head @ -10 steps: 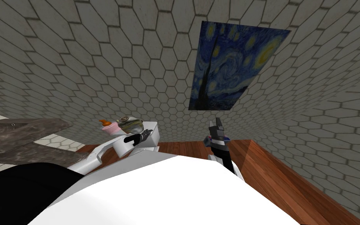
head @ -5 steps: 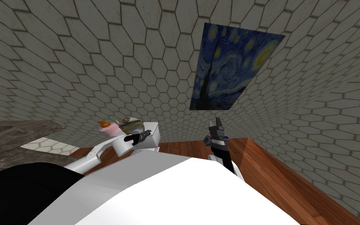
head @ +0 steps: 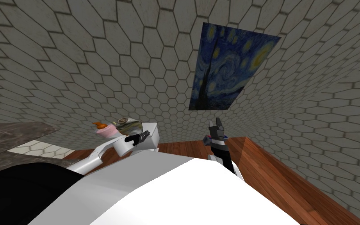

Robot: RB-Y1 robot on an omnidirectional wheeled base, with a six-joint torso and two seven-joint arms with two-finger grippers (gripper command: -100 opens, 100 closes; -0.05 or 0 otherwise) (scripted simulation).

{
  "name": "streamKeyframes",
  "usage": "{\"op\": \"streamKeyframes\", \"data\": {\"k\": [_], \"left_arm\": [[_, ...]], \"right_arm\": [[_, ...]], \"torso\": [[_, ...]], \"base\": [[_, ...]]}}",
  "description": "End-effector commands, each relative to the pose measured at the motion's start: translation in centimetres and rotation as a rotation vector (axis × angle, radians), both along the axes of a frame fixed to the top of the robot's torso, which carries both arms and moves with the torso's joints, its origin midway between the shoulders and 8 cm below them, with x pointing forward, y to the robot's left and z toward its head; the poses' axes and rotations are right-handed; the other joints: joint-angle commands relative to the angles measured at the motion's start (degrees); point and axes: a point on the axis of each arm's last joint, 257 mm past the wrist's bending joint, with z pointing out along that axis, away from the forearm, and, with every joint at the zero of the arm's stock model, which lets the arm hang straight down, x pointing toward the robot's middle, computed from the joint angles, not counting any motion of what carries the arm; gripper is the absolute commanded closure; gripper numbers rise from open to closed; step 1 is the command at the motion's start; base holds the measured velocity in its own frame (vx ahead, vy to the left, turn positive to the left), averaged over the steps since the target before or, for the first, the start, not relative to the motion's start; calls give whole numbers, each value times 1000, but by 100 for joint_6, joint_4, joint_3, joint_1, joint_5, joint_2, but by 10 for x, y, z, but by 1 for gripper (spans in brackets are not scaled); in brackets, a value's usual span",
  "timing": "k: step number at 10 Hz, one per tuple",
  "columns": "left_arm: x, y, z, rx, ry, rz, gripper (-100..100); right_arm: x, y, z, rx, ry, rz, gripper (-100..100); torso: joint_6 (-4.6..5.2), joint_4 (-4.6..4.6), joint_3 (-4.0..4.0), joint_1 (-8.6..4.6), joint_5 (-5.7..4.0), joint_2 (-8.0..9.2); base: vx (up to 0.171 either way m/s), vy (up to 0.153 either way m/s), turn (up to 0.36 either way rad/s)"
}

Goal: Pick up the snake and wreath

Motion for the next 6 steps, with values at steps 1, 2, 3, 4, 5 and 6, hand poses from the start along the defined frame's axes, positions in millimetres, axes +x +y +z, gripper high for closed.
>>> {"op": "streamKeyframes", "data": {"k": [1, 2, 3, 4, 5, 6], "left_arm": [[0, 0, 0, 0, 0, 0, 100], [1, 0, 1, -1, -3, 0, 100], [2, -1, 1, -3, -5, 0, 100], [2, -1, 2, -3, -6, 0, 100], [2, -1, 2, -4, -7, 0, 0], [1, -4, 8, -1, -1, -10, 100]], "right_arm": [[0, 0, 0, 0, 0, 0, 0], [0, 0, 0, 0, 0, 0, 0], [0, 0, 0, 0, 0, 0, 0], [0, 0, 0, 0, 0, 0, 0], [0, 0, 0, 0, 0, 0, 0], [0, 0, 0, 0, 0, 0, 0]], "torso": [[0, 0, 0, 0, 0, 0], [0, -5, -3, -3, -1, -1], [-2, -7, -4, -3, -2, -2], [-1, -8, -5, -3, -3, -2], [-1, -9, -6, -4, -4, -3], [-1, -10, -7, -5, -4, -4]], "base": [[0, 0, 0], [0, 0, 0], [0, 0, 0], [0, 0, 0], [0, 0, 0], [-15, 6, 100]]}}
